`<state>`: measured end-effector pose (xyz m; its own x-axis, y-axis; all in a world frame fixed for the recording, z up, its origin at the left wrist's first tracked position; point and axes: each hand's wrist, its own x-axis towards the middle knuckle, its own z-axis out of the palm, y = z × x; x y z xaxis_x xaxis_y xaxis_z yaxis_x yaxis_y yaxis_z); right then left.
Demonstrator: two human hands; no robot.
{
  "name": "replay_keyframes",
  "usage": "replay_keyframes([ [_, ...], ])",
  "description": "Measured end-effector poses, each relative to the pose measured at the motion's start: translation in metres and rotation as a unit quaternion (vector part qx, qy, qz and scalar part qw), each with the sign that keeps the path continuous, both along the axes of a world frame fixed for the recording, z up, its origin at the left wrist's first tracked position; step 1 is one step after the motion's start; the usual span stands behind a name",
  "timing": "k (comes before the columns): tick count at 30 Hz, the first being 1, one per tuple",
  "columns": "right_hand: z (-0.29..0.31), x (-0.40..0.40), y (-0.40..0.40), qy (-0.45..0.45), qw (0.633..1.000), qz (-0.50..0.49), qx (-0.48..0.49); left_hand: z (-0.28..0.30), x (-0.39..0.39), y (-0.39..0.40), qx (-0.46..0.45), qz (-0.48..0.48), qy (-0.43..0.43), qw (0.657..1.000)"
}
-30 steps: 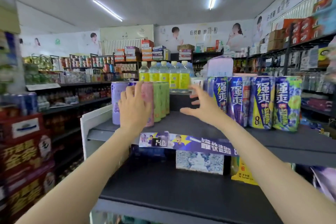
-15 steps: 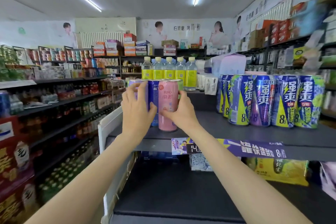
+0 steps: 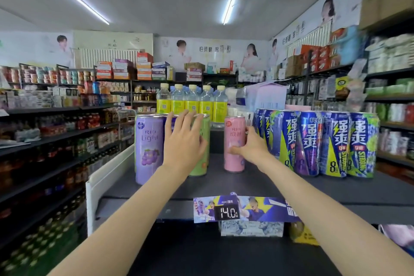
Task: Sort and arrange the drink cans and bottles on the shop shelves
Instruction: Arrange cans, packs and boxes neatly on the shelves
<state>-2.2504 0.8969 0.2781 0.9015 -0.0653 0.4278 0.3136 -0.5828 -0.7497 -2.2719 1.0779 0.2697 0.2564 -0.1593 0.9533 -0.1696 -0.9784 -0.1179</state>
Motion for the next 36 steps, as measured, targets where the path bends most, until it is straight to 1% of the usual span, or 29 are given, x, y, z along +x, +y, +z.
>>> replay_keyframes([
  [2, 0.0, 0.02, 0.001, 0.02, 0.999, 0.027, 0.017, -0.001, 0.006, 0.0, -0.001, 0.009, -0.002, 1.0],
  [4, 0.003, 0.04, 0.002, 0.067, 0.996, 0.047, 0.043, -0.002, 0.01, 0.001, 0.001, 0.007, -0.018, 1.0],
  [7, 0.008, 0.063, 0.008, 0.122, 0.99, 0.05, 0.058, -0.002, 0.015, 0.005, -0.001, -0.005, -0.036, 0.999],
  [10, 0.007, 0.081, 0.014, 0.109, 0.992, 0.038, 0.053, -0.001, 0.017, 0.007, 0.006, 0.003, -0.033, 0.999],
  [14, -0.004, 0.096, 0.018, 0.057, 0.996, -0.006, 0.066, 0.0, 0.018, 0.008, 0.007, -0.008, -0.034, 0.999],
  [16, -0.009, 0.099, 0.017, 0.059, 0.996, -0.005, 0.066, -0.001, 0.02, 0.009, 0.005, -0.013, -0.039, 0.999],
  [17, -0.012, 0.1, 0.015, 0.066, 0.996, 0.001, 0.057, -0.001, 0.02, 0.009, 0.004, -0.016, -0.043, 0.999],
  [21, -0.021, 0.1, 0.006, 0.097, 0.995, -0.008, -0.037, -0.004, 0.023, 0.008, -0.001, -0.019, -0.061, 0.998],
  [26, -0.024, 0.109, 0.011, 0.087, 0.994, -0.031, -0.051, -0.005, 0.024, 0.007, 0.001, -0.018, -0.062, 0.998],
  [33, -0.025, 0.109, 0.012, 0.094, 0.987, -0.053, -0.12, -0.002, 0.019, 0.008, 0.004, -0.005, -0.014, 1.0],
  [34, -0.022, 0.105, 0.012, 0.087, 0.987, -0.057, -0.123, 0.0, 0.016, 0.008, 0.009, -0.012, -0.002, 1.0],
  [36, -0.008, 0.091, 0.014, 0.044, 0.99, -0.055, -0.119, 0.004, 0.009, 0.012, 0.035, -0.03, 0.011, 0.999],
])
